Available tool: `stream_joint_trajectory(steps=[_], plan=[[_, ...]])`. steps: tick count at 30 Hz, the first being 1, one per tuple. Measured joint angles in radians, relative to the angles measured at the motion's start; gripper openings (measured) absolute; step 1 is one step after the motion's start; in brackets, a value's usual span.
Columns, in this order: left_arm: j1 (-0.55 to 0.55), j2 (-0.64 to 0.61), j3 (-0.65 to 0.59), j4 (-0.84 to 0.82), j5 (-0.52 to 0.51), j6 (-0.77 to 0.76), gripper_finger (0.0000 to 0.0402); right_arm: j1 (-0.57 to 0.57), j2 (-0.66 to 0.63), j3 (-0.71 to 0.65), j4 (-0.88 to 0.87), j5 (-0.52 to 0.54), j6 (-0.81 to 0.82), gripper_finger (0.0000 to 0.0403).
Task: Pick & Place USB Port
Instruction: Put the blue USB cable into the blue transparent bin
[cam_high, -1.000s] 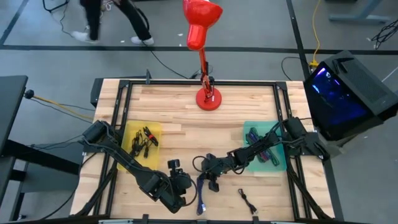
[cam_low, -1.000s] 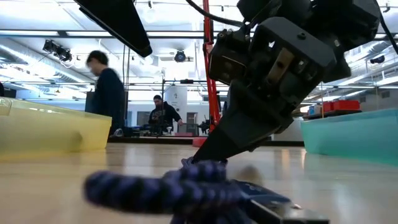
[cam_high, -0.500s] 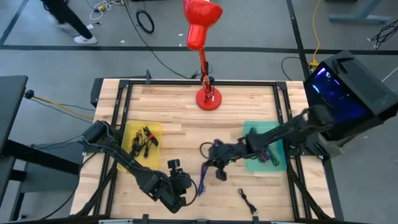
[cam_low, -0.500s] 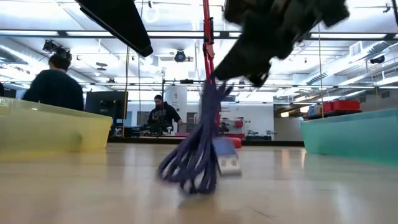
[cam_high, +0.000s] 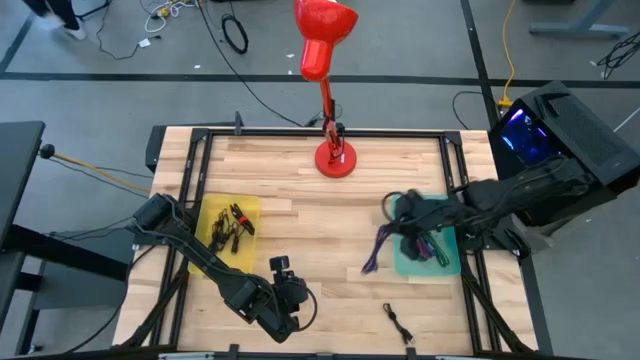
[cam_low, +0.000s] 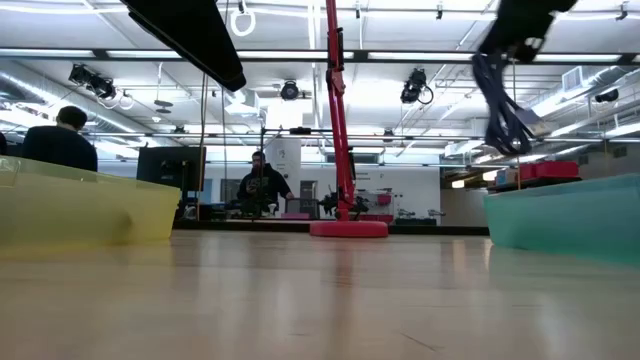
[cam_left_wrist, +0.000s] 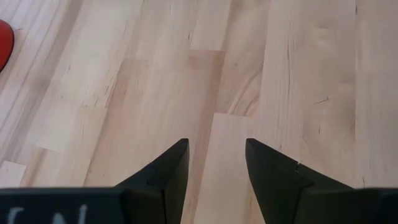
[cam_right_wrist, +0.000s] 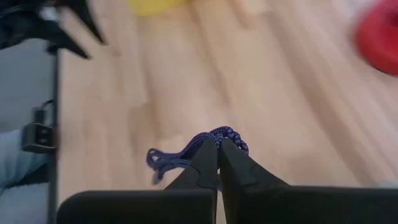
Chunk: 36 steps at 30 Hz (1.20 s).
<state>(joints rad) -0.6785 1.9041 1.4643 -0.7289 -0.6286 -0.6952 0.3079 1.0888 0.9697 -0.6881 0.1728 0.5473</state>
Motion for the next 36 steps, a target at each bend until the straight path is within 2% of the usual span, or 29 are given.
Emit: stream_joint_trajectory(steps=[7,16,23,32,36], plan=[[0.000,0.000,0.000,0.000,-0.006,0.000,0.0165,-0.011,-0.188,0.000,-0.343,0.146,0.197,0.0000],[0.000,0.000,0.000,0.000,-0.007,0.000,0.0165,-0.014,-0.304,0.000,-0.524,0.134,0.317,0.0000],[0.000,0.000,0.000,0.000,-0.007,-0.001,0.0165,-0.015,-0.315,0.000,-0.730,0.091,0.473,0.0000],[0.000,0.000,0.000,0.000,-0.007,-0.001,0.0165,-0.014,-0.256,0.001,-0.737,0.079,0.461,0.0001],[0.000,0.000,0.000,0.001,-0.007,-0.001,0.0165,-0.014,-0.220,0.001,-0.735,0.046,0.441,0.0025]])
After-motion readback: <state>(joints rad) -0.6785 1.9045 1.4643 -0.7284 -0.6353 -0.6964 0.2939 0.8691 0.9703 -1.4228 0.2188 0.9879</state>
